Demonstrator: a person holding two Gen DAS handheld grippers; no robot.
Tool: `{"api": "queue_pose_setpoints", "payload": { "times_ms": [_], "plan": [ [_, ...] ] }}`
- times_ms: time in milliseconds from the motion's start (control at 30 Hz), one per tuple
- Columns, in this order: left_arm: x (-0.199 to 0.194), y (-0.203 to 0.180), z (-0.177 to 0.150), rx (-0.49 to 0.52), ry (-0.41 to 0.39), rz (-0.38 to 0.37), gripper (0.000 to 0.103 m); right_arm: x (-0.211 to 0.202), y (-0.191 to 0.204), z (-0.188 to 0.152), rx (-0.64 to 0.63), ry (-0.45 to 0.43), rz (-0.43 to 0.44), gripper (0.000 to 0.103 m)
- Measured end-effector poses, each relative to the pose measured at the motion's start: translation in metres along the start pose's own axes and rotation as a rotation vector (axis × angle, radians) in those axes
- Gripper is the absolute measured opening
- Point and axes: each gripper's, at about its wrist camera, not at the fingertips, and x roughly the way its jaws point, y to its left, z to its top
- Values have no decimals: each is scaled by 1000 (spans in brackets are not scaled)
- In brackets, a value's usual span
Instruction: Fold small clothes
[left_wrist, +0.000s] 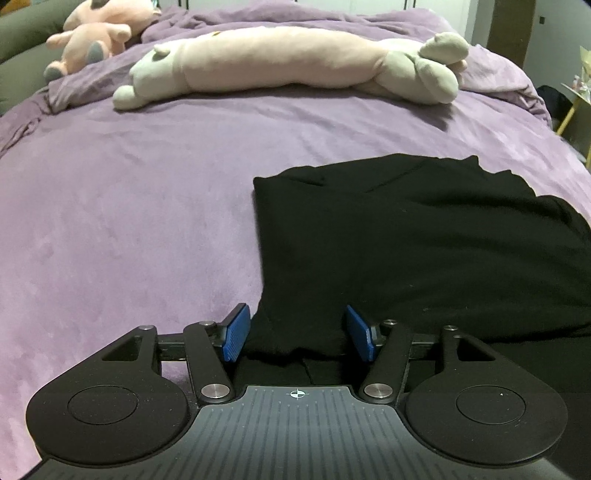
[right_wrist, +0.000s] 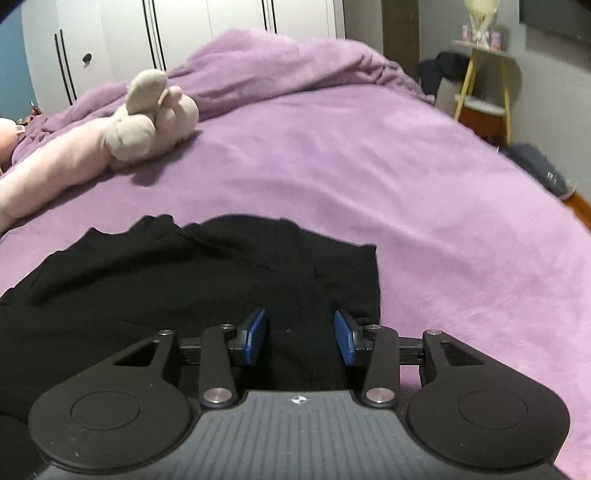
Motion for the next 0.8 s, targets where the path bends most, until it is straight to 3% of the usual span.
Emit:
{"api": "queue_pose_setpoints", "payload": {
  "times_ms": [33, 133, 200, 267, 333, 400, 500, 600, 700, 800],
  "plan": [
    [0, 0, 0, 4, -1, 2, 63, 0, 1, 1, -6, -13, 5, 39],
    [1, -1, 1, 8, -4, 5, 63, -2, 11, 1, -80, -40, 36, 6],
    [1, -2, 2, 2, -8, 8, 63, -7, 15, 0, -111, -99, 14, 5],
    [2, -3, 2, 7, -12, 6, 64, -8, 18, 2, -137, -159, -93, 5],
    [3, -4, 2, 13, -15, 6, 67, 5, 14, 4, -110, -113, -138, 6],
    [4, -5, 2, 15, -11, 11, 67, 14, 12, 2, -90, -78, -137, 6],
    [2, -2, 3, 9, -6, 10, 67, 0, 14, 2, -75, -108, -120, 15],
    [0, 1, 1, -1, -3, 14, 67, -27, 17, -8, -61, -153, -8, 17],
    [0, 0, -1, 2, -3, 24, 67, -36, 20, -23, -109, -103, 79, 18],
    [4, -5, -2, 38, -9, 48, 70, -25, 21, -33, -188, -45, 16, 18]
  ]
}}
